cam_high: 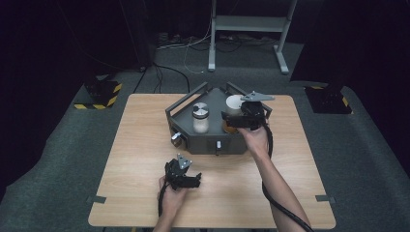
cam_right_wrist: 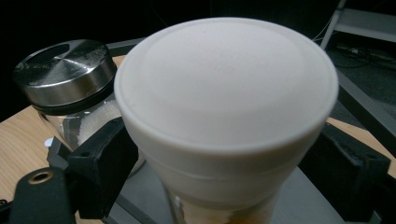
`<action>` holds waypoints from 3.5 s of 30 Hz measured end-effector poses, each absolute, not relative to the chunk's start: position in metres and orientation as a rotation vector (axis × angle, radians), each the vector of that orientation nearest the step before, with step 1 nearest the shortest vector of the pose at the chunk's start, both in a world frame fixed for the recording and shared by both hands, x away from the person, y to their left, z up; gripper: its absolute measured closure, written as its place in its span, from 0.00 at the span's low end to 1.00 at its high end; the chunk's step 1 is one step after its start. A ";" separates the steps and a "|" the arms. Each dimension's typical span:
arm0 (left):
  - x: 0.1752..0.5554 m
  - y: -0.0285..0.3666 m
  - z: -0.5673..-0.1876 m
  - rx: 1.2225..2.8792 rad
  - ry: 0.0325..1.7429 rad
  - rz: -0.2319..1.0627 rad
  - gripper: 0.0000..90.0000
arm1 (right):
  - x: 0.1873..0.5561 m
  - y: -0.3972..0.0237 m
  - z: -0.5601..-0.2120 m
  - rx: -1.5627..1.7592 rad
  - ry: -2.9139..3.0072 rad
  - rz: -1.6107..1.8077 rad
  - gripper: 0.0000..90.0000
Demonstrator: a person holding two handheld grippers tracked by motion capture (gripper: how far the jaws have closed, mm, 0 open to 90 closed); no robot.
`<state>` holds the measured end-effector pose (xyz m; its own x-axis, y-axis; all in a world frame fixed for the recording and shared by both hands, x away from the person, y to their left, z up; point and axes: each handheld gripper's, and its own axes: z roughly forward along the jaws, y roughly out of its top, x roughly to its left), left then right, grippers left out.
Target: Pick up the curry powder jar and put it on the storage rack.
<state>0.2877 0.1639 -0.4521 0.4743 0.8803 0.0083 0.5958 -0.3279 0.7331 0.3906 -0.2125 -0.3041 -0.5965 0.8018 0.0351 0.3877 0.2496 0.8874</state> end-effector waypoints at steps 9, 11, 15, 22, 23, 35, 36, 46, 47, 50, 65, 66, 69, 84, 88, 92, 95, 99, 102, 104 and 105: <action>0.288 0.164 -0.452 2.046 1.221 0.541 0.09 | 0.386 -0.220 -0.309 1.100 2.090 1.327 0.17; 0.288 0.164 -0.452 2.046 1.222 0.541 0.09 | 0.384 -0.223 -0.310 1.100 2.087 1.332 0.17; 0.288 0.164 -0.452 2.048 1.222 0.541 0.09 | 0.382 -0.227 -0.310 1.098 2.085 1.337 0.17; 0.288 0.163 -0.452 2.049 1.222 0.544 0.08 | 0.377 -0.233 -0.311 1.091 2.087 1.343 0.17; 0.288 0.163 -0.452 2.050 1.222 0.545 0.08 | 0.376 -0.234 -0.312 1.093 2.086 1.345 0.17; 0.288 0.163 -0.452 2.052 1.223 0.545 0.08 | 0.366 -0.247 -0.319 1.084 2.088 1.348 0.17; 0.288 0.163 -0.452 2.049 1.225 0.545 0.08 | 0.365 -0.248 -0.320 1.087 2.089 1.349 0.17; 0.288 0.163 -0.452 2.049 1.225 0.546 0.08 | 0.353 -0.260 -0.331 1.078 2.101 1.362 0.17; 0.288 0.163 -0.452 2.052 1.223 0.546 0.08 | 0.352 -0.261 -0.333 1.074 2.101 1.370 0.17; 0.288 0.163 -0.452 2.052 1.223 0.546 0.08 | 0.348 -0.265 -0.337 1.076 2.105 1.381 0.17; 0.288 0.163 -0.452 2.052 1.223 0.546 0.08 | 0.329 -0.277 -0.362 1.105 2.113 1.358 0.17; 0.288 0.163 -0.452 2.048 1.225 0.546 0.08 | 0.328 -0.277 -0.365 1.107 2.114 1.354 0.17; 0.288 0.163 -0.452 2.052 1.223 0.546 0.08 | 0.326 -0.277 -0.369 1.110 2.117 1.342 0.17; 0.288 0.163 -0.452 2.048 1.225 0.546 0.08 | 0.314 -0.283 -0.415 1.211 2.143 1.285 0.17; 0.288 0.163 -0.452 2.052 1.224 0.546 0.08 | 0.312 -0.281 -0.427 1.244 2.149 1.267 0.17; 0.288 0.163 -0.452 2.052 1.223 0.546 0.08 | 0.310 -0.277 -0.435 1.250 2.160 1.235 0.17; 0.288 0.163 -0.452 2.052 1.223 0.546 0.08 | 0.308 -0.274 -0.440 1.261 2.155 1.223 0.18; 0.288 0.163 -0.452 2.048 1.225 0.546 0.08 | 0.307 -0.269 -0.447 1.262 2.165 1.198 0.18; 0.288 0.163 -0.452 2.052 1.223 0.546 0.08 | 0.305 -0.265 -0.452 1.267 2.174 1.174 0.18; 0.288 0.163 -0.452 2.052 1.223 0.547 0.08 | 0.304 -0.262 -0.453 1.268 2.178 1.147 0.18; 0.288 0.163 -0.452 2.052 1.223 0.547 0.08 | 0.304 -0.262 -0.453 1.268 2.178 1.147 0.18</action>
<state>0.2878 0.1630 -0.4519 0.4706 0.8822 0.0126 0.5977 -0.3293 0.7309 0.3043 -0.2621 -0.4532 -0.5263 0.8465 0.0805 0.5451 0.2633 0.7959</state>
